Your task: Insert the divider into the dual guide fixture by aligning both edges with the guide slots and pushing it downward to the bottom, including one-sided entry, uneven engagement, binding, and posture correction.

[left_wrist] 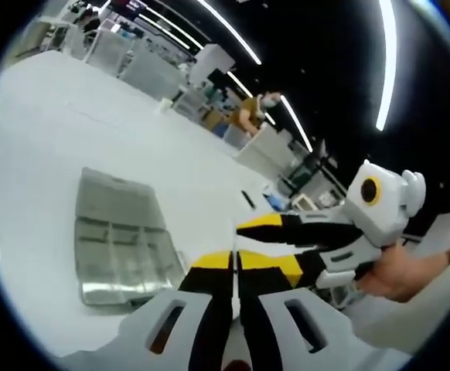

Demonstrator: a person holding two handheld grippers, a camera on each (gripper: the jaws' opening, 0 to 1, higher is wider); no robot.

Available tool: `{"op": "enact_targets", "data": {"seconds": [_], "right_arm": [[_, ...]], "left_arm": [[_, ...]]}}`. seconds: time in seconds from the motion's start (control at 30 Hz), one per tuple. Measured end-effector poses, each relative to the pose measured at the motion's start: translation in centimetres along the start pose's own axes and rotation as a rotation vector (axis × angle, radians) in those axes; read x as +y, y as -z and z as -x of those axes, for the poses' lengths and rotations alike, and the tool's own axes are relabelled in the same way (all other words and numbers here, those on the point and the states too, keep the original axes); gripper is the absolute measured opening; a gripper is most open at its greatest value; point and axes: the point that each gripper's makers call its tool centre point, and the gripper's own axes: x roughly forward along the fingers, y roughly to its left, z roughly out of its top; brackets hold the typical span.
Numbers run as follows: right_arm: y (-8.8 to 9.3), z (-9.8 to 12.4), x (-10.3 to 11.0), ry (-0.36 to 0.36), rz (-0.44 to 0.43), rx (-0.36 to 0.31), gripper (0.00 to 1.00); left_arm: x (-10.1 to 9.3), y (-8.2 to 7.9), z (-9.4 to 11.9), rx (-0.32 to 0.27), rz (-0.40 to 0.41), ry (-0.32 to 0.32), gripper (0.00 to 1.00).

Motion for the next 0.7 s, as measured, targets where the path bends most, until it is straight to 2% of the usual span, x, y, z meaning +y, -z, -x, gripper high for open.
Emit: {"op": "enact_targets", "data": {"seconds": [0.33,0.6,0.67,0.7], "right_arm": [[0.23,-0.03,-0.02,-0.024,0.013,0.022,0.30],[0.11,0.04,0.00,-0.055,0.055,0.026,0.33],[0.15,0.13,-0.09,-0.063,0.078,0.035,0.29],[0.14,0.27,-0.31,-0.059,0.100,0.035,0.28]], "left_arm": [[-0.20,-0.26,0.23,-0.005,-0.034,0.012,0.00],[-0.83,-0.26,0.47,0.023,-0.158,0.032,0.00],[-0.28,-0.31,0.67,0.036,-0.222,0.008,0.00],[-0.32,-0.30,0.71,0.037,-0.215,0.012,0.00]]}}
